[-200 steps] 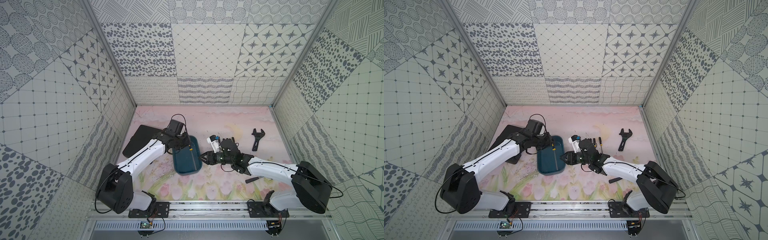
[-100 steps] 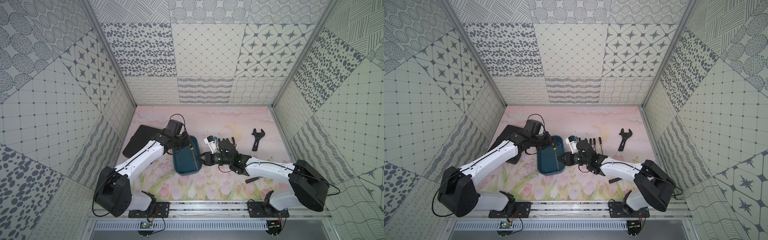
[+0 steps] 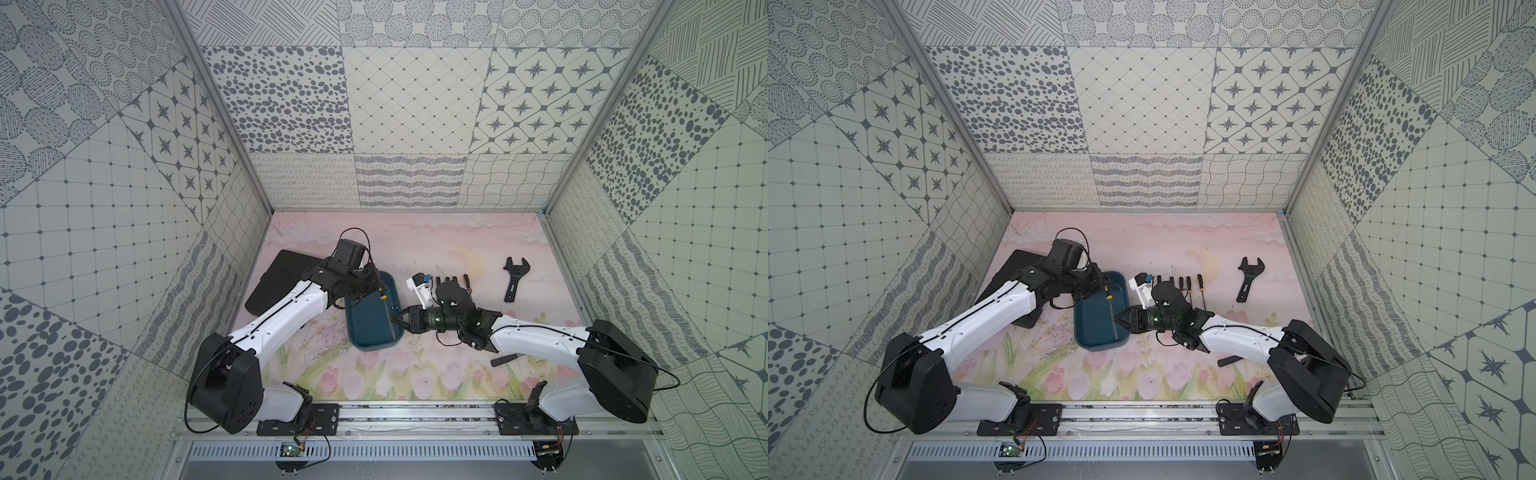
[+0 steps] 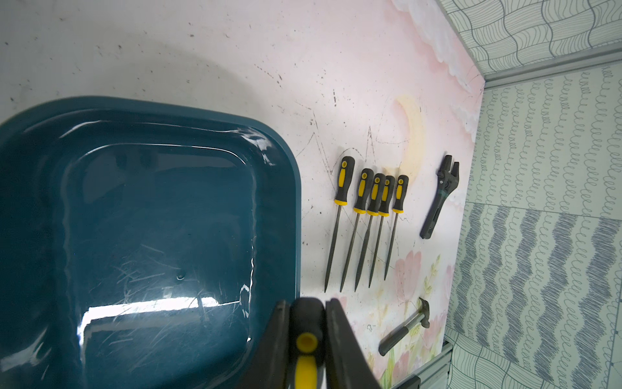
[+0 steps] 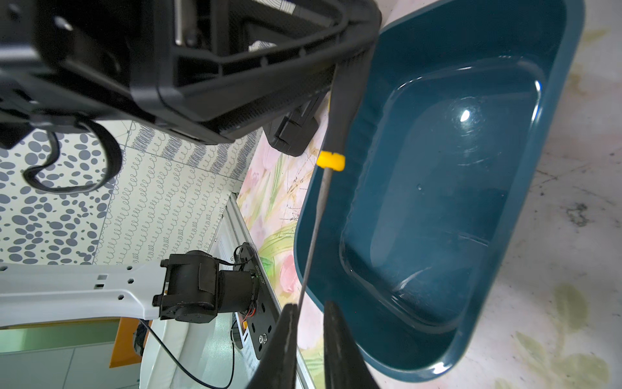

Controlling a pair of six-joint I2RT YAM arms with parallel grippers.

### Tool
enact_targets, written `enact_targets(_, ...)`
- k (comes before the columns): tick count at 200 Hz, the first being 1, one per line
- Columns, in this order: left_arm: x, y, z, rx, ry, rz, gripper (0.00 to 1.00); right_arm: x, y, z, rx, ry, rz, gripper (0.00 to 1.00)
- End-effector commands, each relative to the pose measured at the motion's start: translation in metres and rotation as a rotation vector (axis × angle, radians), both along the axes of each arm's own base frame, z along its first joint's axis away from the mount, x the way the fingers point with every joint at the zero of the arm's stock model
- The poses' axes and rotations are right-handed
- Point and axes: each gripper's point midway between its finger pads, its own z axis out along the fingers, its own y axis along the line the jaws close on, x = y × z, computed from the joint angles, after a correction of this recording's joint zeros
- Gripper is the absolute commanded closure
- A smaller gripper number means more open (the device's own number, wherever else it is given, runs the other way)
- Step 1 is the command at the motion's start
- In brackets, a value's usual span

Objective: Take the file tool out of the storage box
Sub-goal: Pick up the file tool from the storage box.

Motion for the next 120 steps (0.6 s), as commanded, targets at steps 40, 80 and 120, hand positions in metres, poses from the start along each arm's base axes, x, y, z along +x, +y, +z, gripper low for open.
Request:
enact_targets(40,0.009,-0.004,0.009,-0.004,-0.047,-0.015,0.98,-0.007,0.012,0.022,0.065,-0.028,0.051,0.84)
enact_targets(80,0.009,-0.001,0.005,0.012,-0.042,-0.01,0.98,-0.008,0.014,0.021,0.06,-0.009,0.056,0.85)
enact_targets(120,0.011,0.0,0.011,0.017,-0.057,-0.003,0.98,-0.007,0.015,0.011,0.033,0.016,0.058,0.88)
